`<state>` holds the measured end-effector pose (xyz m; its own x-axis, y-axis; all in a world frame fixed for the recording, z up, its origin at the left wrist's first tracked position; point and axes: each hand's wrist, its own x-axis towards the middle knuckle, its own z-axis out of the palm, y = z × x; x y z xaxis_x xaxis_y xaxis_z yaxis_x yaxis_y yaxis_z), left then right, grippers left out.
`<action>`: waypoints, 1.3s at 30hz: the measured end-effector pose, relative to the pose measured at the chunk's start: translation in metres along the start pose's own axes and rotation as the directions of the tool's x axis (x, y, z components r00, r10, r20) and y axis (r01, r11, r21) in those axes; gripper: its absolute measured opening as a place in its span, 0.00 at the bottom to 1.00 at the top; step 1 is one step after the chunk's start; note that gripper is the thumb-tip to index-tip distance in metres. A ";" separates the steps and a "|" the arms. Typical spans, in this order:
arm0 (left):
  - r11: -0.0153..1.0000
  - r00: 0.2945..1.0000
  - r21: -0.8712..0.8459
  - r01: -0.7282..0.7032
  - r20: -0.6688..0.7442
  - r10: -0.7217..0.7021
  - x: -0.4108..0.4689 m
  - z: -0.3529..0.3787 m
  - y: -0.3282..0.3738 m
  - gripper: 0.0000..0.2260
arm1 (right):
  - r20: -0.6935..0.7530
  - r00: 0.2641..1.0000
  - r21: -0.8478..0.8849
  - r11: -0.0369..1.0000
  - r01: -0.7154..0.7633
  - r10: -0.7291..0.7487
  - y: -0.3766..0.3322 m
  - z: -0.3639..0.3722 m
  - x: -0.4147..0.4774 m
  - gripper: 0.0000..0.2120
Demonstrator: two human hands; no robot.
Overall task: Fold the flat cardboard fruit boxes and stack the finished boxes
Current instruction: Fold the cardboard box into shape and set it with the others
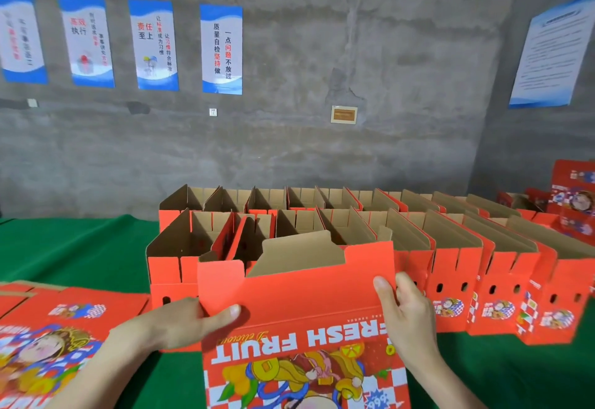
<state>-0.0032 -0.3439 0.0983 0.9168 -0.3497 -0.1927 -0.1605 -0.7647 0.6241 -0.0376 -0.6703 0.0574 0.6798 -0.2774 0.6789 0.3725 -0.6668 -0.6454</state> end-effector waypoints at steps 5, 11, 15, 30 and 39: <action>0.984 0.906 0.160 0.081 -0.423 -0.006 0.016 0.013 0.005 0.33 | 0.017 0.999 0.015 0.999 -0.037 0.037 0.006 -0.005 0.006 0.18; 0.978 0.798 -0.208 -0.022 -0.593 -0.109 0.019 0.039 0.001 0.36 | 0.024 0.996 0.086 0.992 -0.091 0.089 0.009 -0.001 -0.001 0.20; 0.865 0.746 -0.473 -0.165 -0.634 -0.205 0.012 0.064 0.003 0.31 | 0.011 0.986 0.179 0.970 -0.166 0.167 0.010 -0.004 -0.005 0.28; 0.881 0.697 -0.456 -0.124 -0.672 -0.250 -0.010 0.096 0.006 0.30 | 0.028 0.962 -0.041 0.962 -0.271 0.272 0.021 -0.009 -0.024 0.28; 0.949 0.712 -0.313 -0.041 -0.675 -0.192 -0.003 0.093 0.010 0.30 | 0.107 0.941 -0.177 0.937 -0.301 0.322 0.021 -0.011 -0.017 0.27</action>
<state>-0.0415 -0.4007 0.0344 0.9305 0.2638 0.2542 -0.0753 -0.5415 0.8373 -0.0480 -0.6872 0.0358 0.8270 -0.4019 0.3932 0.0330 -0.6635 -0.7475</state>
